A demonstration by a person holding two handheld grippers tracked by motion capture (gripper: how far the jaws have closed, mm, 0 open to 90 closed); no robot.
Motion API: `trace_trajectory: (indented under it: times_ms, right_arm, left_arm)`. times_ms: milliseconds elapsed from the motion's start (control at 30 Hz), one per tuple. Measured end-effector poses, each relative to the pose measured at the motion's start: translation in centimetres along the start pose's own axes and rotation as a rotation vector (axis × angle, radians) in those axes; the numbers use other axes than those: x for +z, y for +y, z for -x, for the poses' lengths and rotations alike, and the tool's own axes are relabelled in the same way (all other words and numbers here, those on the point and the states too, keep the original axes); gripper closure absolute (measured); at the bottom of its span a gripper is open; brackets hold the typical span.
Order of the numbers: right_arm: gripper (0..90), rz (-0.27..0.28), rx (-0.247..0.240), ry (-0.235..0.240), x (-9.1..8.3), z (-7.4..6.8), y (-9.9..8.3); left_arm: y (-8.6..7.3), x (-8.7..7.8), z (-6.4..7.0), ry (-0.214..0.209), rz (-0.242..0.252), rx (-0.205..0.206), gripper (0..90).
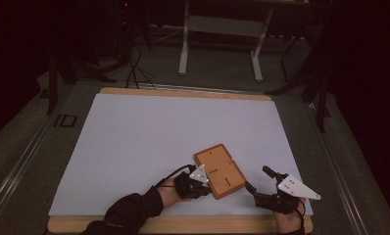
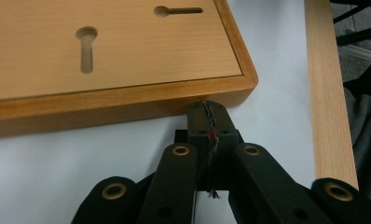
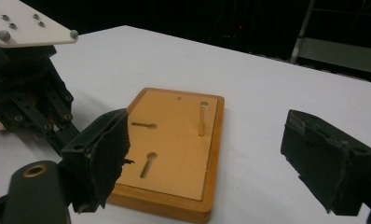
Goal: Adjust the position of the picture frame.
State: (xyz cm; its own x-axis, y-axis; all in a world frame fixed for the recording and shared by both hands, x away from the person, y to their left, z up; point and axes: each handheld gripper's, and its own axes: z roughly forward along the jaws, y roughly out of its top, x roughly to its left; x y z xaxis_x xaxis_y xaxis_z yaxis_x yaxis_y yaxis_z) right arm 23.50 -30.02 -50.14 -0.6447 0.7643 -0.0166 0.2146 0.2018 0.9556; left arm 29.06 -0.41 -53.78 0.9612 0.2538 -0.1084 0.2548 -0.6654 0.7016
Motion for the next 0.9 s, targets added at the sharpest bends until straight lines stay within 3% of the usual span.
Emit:
trace_trajectory:
  times_ms: [300,467,700,900]
  right_arm:
    - [14.8,0.000,0.000,0.000,-0.1,0.0,0.0]
    - [14.9,0.005,0.004,0.000,-0.1,0.1,0.0]
    - [14.9,0.002,0.001,0.001,-0.1,-0.1,0.0]
    - [14.8,0.004,0.007,0.000,-0.2,0.1,0.0]
  left_arm:
    - [1.4,1.6,0.4,-0.008,0.014,0.019,90.0]
    - [1.6,0.5,0.1,0.002,0.035,0.018,90.0]
    - [2.8,-1.6,-3.0,0.087,0.073,-0.026,90.0]
    - [4.4,-1.1,-6.1,0.139,0.076,-0.058,90.0]
